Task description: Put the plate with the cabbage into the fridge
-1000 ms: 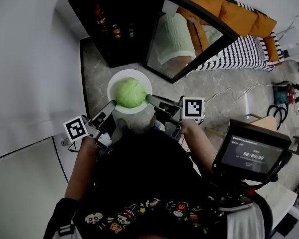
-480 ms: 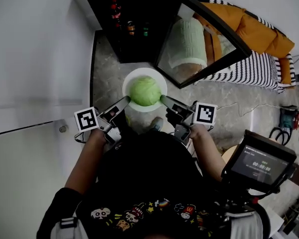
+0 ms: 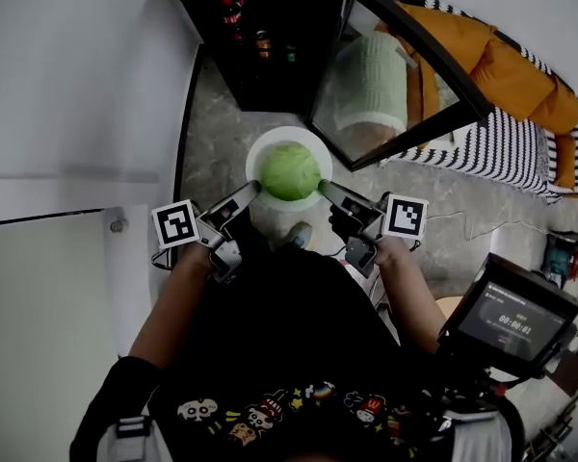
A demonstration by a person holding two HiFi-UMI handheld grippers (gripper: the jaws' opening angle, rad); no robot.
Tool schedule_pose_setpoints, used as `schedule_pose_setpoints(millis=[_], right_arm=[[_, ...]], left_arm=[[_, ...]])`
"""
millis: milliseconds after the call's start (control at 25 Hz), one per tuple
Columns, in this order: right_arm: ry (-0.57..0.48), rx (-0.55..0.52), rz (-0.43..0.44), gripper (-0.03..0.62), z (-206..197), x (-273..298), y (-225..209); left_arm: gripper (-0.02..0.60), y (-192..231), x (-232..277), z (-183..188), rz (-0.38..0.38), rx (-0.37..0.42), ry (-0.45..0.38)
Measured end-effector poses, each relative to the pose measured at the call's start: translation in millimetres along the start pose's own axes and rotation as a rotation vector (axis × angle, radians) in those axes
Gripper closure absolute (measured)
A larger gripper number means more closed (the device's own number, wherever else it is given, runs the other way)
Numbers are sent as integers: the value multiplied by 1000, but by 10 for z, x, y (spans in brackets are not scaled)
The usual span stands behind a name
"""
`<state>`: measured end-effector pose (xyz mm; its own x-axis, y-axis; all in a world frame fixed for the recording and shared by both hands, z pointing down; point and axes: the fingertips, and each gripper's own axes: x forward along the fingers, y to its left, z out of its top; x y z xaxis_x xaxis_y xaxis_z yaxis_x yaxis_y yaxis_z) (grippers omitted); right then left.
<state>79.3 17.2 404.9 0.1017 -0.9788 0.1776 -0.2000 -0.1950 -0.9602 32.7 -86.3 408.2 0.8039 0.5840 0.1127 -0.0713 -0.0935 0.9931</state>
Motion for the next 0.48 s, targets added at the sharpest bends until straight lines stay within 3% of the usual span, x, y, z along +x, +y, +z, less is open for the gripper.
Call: schedule_pose_setpoints(millis=[480], right_arm=[[3,-2,-2,576,-23,-32,-13]], left_arm=[[571,10,-9,-38,-2,0,-6]])
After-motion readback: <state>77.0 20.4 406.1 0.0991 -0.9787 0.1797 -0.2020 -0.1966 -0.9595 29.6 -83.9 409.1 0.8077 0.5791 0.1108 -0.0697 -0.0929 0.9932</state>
